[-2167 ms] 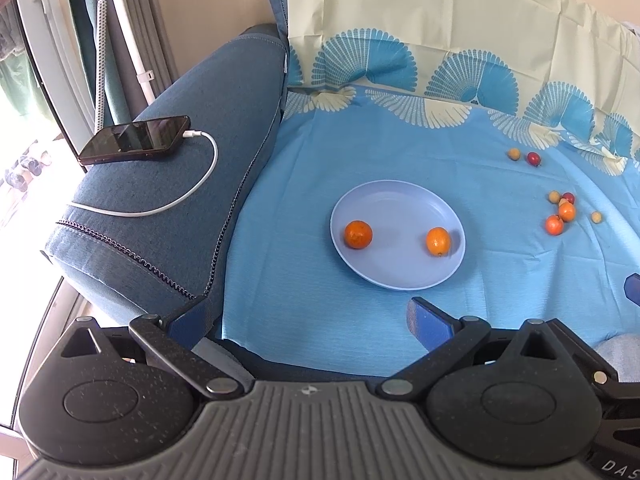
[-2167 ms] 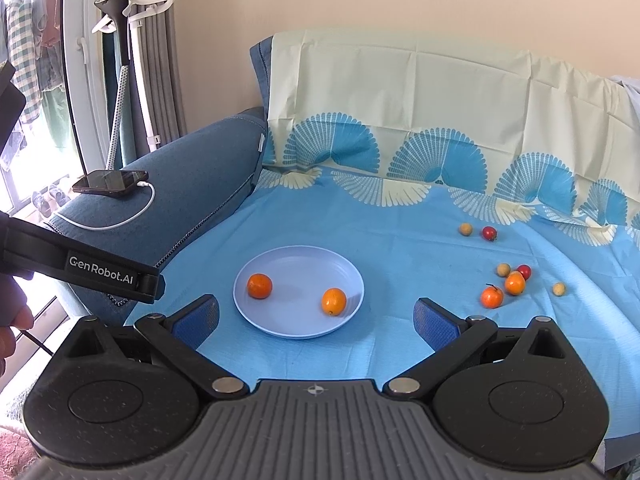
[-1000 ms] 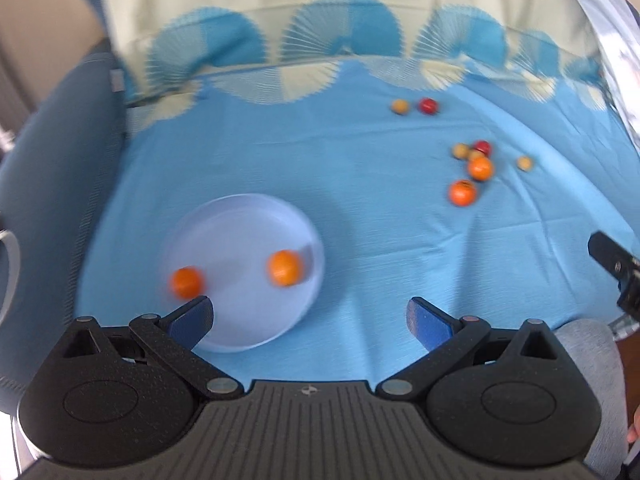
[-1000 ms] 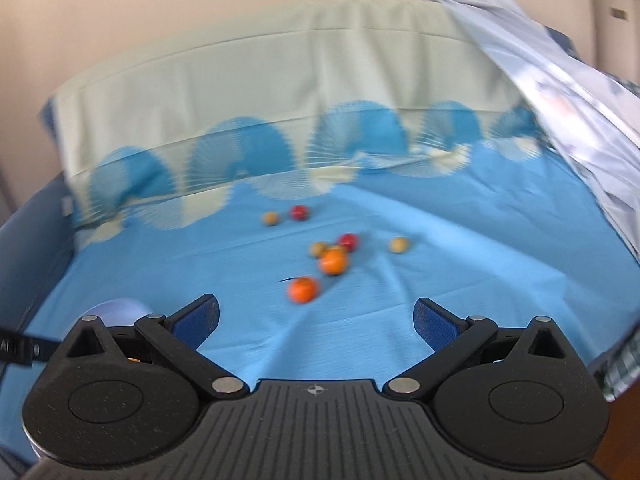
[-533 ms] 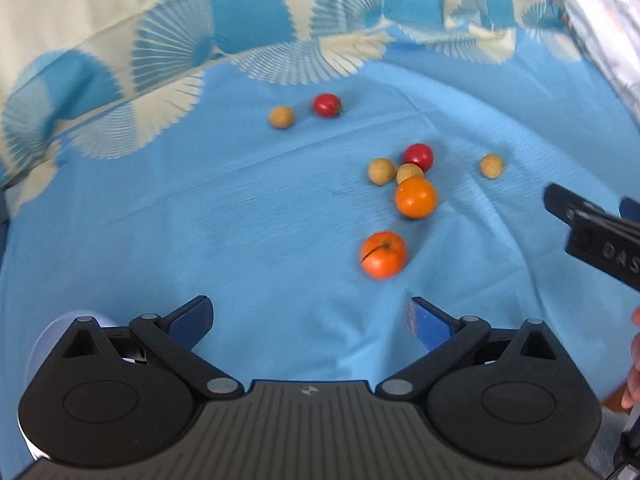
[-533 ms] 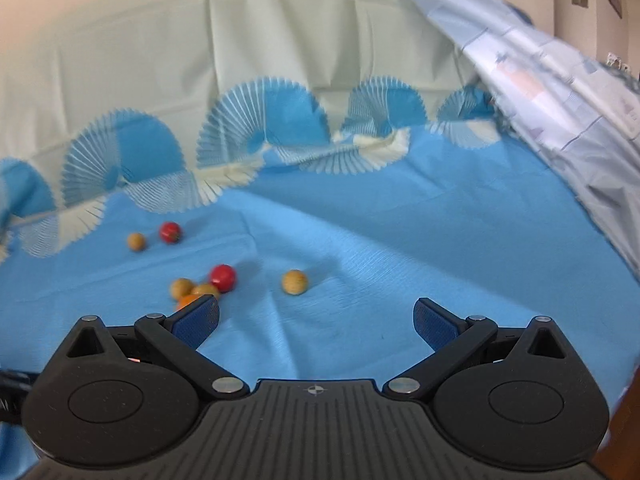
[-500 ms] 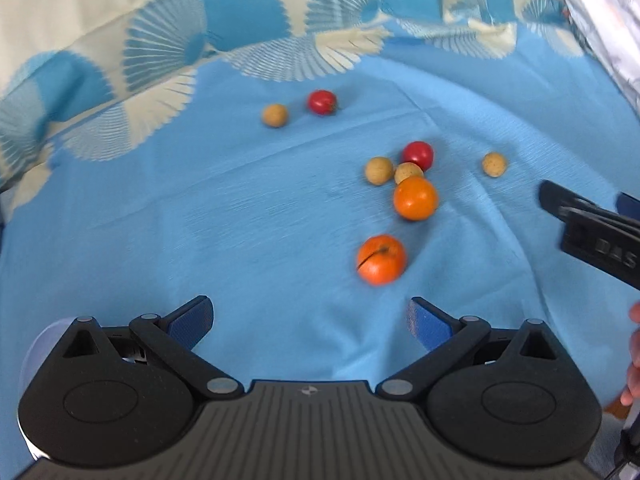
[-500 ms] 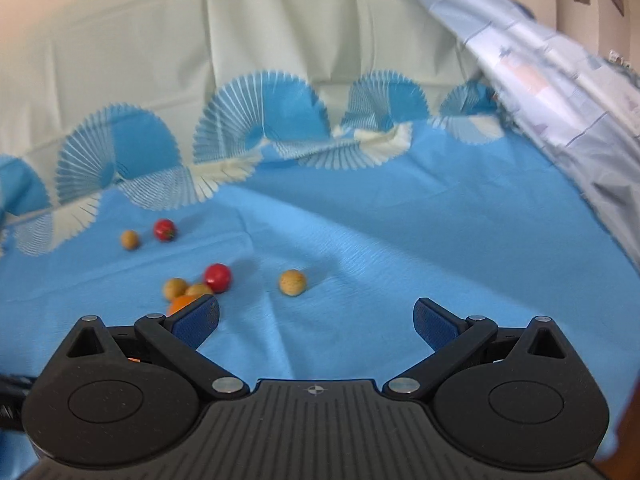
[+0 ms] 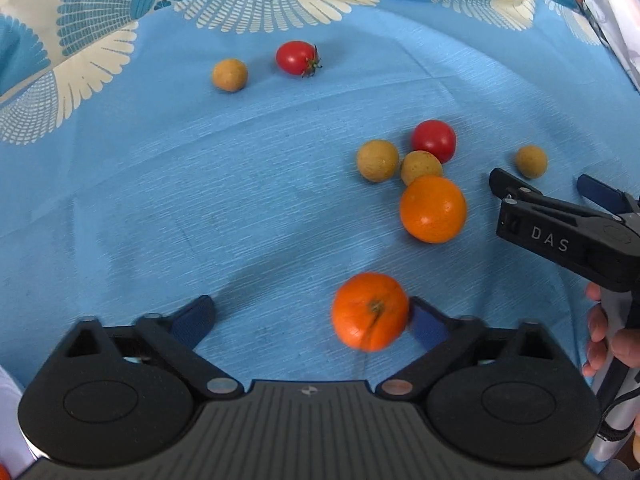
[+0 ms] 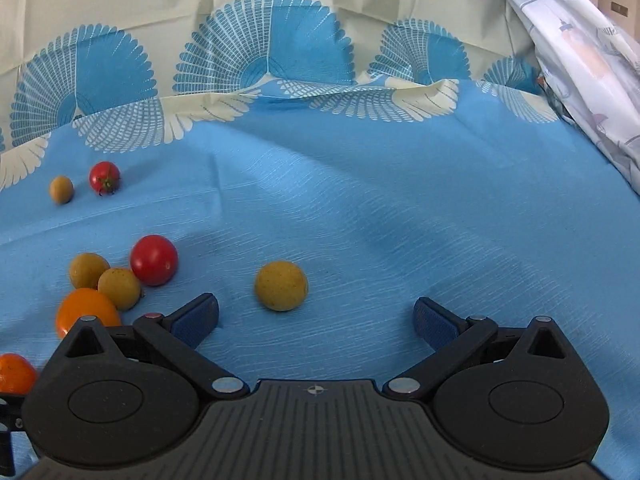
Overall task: Organize fruits
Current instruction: 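Grasp a stemmed orange with the left gripper while the right gripper grasps a yellow fruit, then carry the stemmed orange and the yellow fruit over the plate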
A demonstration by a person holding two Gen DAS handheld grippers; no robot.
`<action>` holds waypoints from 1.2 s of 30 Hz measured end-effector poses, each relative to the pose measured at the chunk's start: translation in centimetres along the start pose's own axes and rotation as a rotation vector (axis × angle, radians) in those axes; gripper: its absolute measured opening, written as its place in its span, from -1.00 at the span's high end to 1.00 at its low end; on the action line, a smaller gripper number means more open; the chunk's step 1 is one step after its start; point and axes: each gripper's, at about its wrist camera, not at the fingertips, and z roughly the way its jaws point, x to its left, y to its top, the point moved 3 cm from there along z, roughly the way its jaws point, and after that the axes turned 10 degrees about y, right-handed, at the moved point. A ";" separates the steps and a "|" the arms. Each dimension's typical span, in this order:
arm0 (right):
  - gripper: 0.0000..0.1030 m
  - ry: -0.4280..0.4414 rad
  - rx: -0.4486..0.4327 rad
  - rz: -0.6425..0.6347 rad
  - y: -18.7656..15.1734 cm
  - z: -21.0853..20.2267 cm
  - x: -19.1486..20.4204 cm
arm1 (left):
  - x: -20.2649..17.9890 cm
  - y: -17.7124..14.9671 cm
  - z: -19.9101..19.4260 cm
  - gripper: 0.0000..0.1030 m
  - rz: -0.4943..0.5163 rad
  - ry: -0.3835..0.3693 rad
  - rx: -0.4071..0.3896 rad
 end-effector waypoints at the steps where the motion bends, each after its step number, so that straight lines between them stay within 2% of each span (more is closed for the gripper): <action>1: -0.91 0.002 0.001 -0.004 0.0 -0.1 0.0 | 0.0 0.0 -0.4 -0.32 0.002 0.003 -0.011; 3: -0.45 0.023 -0.010 -0.022 0.1 -0.8 0.5 | -0.2 -0.1 -1.4 0.23 0.031 0.001 -0.018; 5: 0.37 0.042 -0.015 -0.052 0.2 -1.3 1.3 | -0.1 -0.2 -2.0 0.24 0.021 -0.007 -0.021; 6: 0.50 0.047 -0.014 -0.053 0.2 -1.5 1.5 | 0.0 -0.3 -2.4 0.24 0.019 -0.007 -0.030; 11: 0.50 0.042 -0.016 0.012 0.8 -3.6 1.2 | 1.2 -0.6 -5.7 0.24 -0.006 -0.007 -0.065; 16: 0.50 0.080 -0.097 0.035 1.4 -10.3 2.3 | 3.2 -2.9 -12.8 0.24 -0.034 0.021 -0.144; 19: 0.50 0.122 -0.138 0.019 1.0 -15.2 4.0 | 4.9 -5.6 -17.1 0.24 -0.052 0.045 -0.171; 25: 0.50 0.240 -0.177 -0.050 -0.6 -23.8 9.0 | 9.3 -11.8 -23.1 0.24 -0.113 0.092 -0.166; 30: 0.49 0.359 -0.160 -0.126 -2.4 -29.4 13.8 | 13.6 -17.6 -27.0 0.24 -0.182 0.156 -0.160; 36: 0.49 0.477 -0.126 -0.217 -5.3 -35.0 19.5 | 18.1 -23.7 -30.0 0.24 -0.276 0.190 -0.164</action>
